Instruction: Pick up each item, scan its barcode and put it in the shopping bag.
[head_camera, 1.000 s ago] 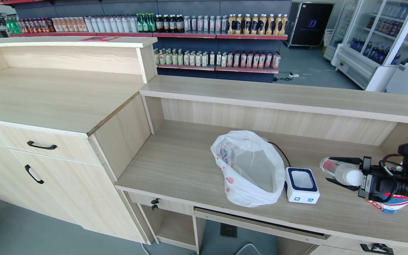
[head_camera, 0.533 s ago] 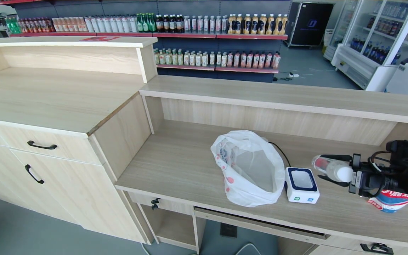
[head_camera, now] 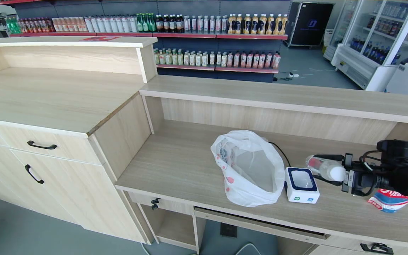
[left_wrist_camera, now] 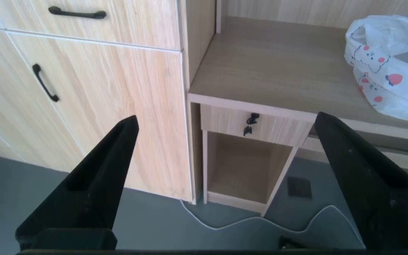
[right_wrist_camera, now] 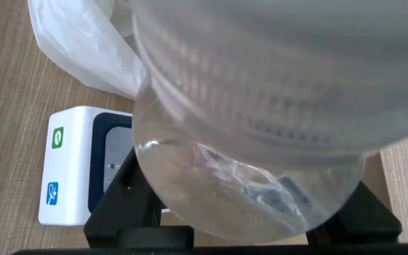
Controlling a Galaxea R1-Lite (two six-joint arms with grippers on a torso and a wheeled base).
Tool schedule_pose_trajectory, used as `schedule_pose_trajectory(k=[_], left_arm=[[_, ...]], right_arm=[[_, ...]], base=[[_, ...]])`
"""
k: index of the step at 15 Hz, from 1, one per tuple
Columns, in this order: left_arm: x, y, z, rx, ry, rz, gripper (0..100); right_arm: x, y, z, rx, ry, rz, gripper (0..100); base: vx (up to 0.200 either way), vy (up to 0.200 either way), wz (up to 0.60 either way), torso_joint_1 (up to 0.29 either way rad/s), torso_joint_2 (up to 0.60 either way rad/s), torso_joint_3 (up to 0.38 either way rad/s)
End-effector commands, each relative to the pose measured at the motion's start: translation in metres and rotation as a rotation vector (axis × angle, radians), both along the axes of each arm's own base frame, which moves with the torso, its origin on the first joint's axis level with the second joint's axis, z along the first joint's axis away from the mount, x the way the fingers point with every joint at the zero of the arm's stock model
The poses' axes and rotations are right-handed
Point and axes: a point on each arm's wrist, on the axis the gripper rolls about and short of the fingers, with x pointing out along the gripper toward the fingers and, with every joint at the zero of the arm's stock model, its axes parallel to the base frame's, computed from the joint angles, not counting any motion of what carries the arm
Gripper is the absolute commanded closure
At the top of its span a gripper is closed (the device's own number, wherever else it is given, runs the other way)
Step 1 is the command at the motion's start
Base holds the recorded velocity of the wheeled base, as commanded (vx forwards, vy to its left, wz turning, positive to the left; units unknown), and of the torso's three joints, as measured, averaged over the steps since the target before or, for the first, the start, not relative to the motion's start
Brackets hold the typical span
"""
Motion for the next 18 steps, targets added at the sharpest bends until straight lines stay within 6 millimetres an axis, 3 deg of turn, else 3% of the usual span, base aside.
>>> schedule_pose_trajectory(k=[1,16,18], left_arm=[[0.0,0.0,0.0,0.0,-0.001,-0.001,0],[0.0,0.0,0.0,0.0,0.0,0.001,0],[0.0,0.0,0.0,0.0,-0.001,0.001,0]], right_arm=[[0.001,0.001,-0.001,0.001,0.001,0.004,100],[0.012,0.006,-0.002,0.011,0.003,0.02,100],[0.006,0.006,0.027,0.055,0.022,-0.009,100]], base=[[0.0,0.0,0.0,0.0,0.0,0.0],[0.0,0.0,0.0,0.0,0.0,0.0],[0.0,0.0,0.0,0.0,0.0,0.0]])
